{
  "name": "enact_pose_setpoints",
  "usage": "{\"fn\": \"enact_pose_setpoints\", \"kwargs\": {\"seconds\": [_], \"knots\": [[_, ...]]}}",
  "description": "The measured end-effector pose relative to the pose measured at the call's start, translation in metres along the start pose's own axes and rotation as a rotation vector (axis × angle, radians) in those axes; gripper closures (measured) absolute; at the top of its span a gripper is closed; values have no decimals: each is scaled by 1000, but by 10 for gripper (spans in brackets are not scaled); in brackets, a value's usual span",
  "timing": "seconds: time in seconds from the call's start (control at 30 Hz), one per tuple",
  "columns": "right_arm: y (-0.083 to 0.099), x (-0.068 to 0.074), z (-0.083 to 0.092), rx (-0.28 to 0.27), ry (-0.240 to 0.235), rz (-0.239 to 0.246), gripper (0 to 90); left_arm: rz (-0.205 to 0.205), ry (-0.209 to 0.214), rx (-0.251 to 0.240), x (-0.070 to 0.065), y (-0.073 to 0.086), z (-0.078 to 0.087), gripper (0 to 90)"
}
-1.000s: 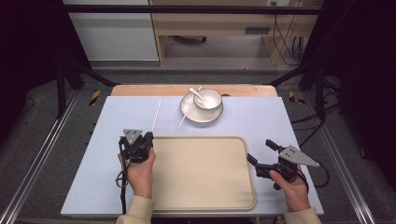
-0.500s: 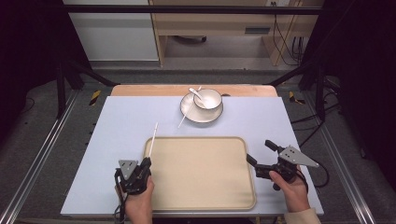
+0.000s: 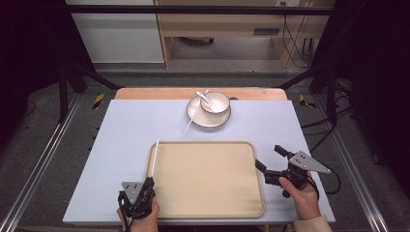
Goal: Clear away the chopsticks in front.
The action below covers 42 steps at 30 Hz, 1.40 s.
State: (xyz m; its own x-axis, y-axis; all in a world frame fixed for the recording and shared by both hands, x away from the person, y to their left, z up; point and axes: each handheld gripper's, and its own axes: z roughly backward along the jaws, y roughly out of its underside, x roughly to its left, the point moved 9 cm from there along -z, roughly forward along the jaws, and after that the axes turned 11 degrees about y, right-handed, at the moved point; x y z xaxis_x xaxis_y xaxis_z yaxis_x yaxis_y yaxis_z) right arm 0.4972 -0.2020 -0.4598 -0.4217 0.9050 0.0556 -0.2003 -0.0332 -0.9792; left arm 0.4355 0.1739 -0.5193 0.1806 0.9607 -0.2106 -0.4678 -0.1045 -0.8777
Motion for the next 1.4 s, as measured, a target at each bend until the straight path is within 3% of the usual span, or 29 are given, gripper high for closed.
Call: {"fn": "enact_pose_setpoints", "kwargs": {"seconds": [0.6, 1.4], "knots": [[-1, 0, 0, -5, -5, 3, 67, 21, 1, 44, 2, 13, -4, 854], [-1, 0, 0, -3, -2, -3, 67, 31, 23, 72, 1, 19, -10, 852]]}}
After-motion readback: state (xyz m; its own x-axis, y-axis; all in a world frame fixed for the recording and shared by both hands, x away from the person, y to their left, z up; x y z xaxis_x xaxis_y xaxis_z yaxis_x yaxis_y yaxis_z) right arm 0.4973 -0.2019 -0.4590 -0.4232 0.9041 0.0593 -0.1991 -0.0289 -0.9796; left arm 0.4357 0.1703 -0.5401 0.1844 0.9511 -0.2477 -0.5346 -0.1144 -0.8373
